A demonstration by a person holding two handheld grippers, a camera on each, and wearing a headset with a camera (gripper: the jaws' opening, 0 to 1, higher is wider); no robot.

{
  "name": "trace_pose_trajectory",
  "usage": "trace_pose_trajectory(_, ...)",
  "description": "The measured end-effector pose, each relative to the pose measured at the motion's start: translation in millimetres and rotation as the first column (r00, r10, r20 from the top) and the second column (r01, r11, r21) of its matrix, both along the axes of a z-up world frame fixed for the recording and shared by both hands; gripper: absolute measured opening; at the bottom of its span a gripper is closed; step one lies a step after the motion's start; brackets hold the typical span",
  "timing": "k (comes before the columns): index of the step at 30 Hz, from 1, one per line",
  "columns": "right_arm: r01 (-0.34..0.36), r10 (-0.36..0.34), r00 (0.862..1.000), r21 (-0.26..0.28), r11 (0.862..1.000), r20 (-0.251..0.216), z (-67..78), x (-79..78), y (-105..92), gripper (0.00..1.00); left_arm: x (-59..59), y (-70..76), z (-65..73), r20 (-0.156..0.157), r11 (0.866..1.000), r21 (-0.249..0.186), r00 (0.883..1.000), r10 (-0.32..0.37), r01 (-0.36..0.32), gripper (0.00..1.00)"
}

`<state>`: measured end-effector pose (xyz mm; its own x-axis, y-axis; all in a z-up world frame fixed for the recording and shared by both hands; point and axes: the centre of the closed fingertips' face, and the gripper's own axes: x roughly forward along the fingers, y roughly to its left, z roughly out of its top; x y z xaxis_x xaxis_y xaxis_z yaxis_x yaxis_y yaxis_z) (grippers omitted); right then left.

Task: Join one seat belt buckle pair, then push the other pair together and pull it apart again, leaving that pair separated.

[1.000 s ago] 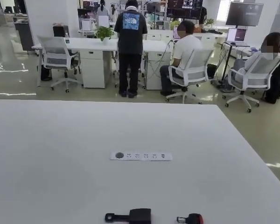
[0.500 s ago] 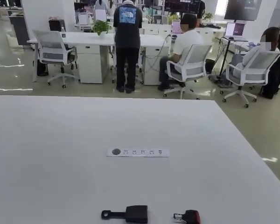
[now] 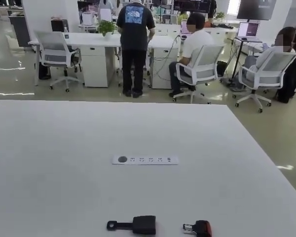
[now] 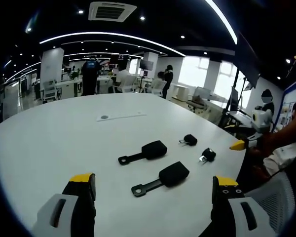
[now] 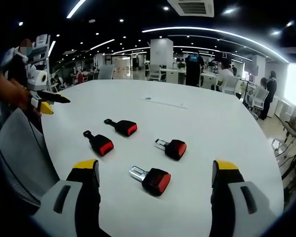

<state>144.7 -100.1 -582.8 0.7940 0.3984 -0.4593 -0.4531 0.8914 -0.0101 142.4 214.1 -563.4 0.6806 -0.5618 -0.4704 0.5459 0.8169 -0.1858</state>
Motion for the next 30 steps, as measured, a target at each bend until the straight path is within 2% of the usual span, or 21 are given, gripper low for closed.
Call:
trace_pose_trajectory(9,0.0,0.0,1.0,0.002,1.0,0.004,4.9,-1.4,0.3,0.94,0.7,-2.7,5.9,0.013,1.0,0.0,1.0,-0.002,0.002,1.0)
trace_pose_trajectory(30,-0.008,0.008,1.0,0.003,1.0,0.005,5.3,-1.8,0.5,0.94,0.1,0.1,2.5,0.016,1.0,-0.003,1.0,0.0,0.0,1.0)
